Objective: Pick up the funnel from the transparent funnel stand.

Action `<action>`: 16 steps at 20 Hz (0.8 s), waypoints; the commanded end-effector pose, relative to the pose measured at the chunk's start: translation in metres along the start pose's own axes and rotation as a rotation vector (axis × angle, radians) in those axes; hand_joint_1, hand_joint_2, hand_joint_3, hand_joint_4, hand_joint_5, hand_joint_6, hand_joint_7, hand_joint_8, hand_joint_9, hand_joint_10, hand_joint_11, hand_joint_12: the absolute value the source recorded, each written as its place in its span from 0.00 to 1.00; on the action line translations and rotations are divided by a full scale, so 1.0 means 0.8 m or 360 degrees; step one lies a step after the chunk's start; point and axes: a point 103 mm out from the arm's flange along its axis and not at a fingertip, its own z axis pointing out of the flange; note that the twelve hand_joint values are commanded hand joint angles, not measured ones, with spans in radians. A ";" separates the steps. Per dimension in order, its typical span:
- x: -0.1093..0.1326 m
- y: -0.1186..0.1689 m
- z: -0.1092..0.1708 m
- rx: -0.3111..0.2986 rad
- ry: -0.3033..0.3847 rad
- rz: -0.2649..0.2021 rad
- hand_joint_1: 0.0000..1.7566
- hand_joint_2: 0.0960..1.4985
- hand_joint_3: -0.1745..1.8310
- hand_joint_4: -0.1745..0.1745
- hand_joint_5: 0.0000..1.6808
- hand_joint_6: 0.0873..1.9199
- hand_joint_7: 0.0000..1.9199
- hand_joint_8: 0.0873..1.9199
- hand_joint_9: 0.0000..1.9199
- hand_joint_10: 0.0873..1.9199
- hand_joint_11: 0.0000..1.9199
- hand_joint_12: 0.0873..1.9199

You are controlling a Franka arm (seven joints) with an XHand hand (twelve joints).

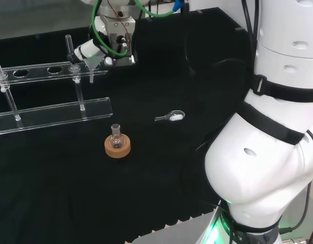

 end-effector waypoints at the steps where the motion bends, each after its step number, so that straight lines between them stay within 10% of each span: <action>1: -0.001 -0.002 -0.013 -0.0017 -0.0029 -0.0035 0.61 0.25 0.44 0.44 0.51 0.32 0.60 0.26 0.59 0.15 0.26 0.68; 16: -0.016 -0.023 -0.093 -0.0118 -0.0203 -0.0157 0.63 0.23 0.48 0.48 0.56 0.32 0.63 0.24 0.63 0.13 0.32 0.64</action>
